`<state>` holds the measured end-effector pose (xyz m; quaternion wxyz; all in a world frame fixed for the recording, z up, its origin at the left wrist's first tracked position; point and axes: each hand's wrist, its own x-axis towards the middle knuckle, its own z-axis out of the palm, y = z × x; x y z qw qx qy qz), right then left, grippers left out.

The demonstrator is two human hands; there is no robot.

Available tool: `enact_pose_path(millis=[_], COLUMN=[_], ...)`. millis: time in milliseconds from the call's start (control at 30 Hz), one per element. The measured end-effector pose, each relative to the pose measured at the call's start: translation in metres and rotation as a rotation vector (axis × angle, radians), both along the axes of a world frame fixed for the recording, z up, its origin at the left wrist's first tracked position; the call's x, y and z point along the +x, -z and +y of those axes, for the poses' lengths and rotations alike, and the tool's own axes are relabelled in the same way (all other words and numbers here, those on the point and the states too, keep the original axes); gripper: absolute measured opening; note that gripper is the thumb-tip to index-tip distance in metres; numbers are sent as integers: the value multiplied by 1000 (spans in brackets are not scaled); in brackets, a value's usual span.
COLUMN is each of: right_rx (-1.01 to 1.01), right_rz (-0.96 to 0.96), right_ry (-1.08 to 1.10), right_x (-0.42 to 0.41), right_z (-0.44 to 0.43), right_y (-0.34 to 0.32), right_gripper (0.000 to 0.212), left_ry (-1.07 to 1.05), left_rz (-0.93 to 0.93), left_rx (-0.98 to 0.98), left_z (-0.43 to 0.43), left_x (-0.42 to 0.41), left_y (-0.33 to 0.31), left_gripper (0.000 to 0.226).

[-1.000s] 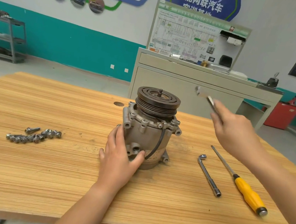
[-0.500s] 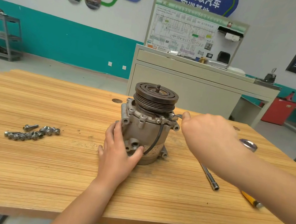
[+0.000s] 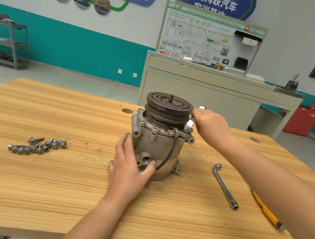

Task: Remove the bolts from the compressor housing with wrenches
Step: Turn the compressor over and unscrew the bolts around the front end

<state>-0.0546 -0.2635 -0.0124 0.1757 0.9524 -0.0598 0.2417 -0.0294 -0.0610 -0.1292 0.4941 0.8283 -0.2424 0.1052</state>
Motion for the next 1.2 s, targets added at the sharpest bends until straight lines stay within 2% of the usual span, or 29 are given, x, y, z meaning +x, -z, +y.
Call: enact_pose_path(millis=[67,167,200,400,567,667,867,967,1200], right_rx=[75,343,374,240,-37,-102,-276,-345,-433], right_rz=[-99,-364,-402,-152,73,154,329,330,280], right_ry=[-15,-56,-67,64,337,426,389,376,192], right_x=[-8,-42,-56,-118,-117,-110,-96,-94,-76], right_z=[-3,-2,2,49,68,79,103,92,19], right_y=[0,-2,-1,10,-4,-18,-27,-18,-39], right_gripper=[38,42,44,47,61,70,68,68,45], left_ry=[3,-4,-8,-24,-23,-22,-14,-8,8], left_rz=[-3,-13,-18,-43,-51,-51,-42,-37,-25], left_rx=[7,2,-3,7,5,6,2,3,2], left_z=[-1,-2,-2,-5,-4,-4,-4,-4,-4], left_x=[0,0,0,-2,-3,-3,-3,-2,-2], left_y=[1,1,0,1,1,1,2,2,2], left_gripper=[90,89,88,85,83,83,83,82,81])
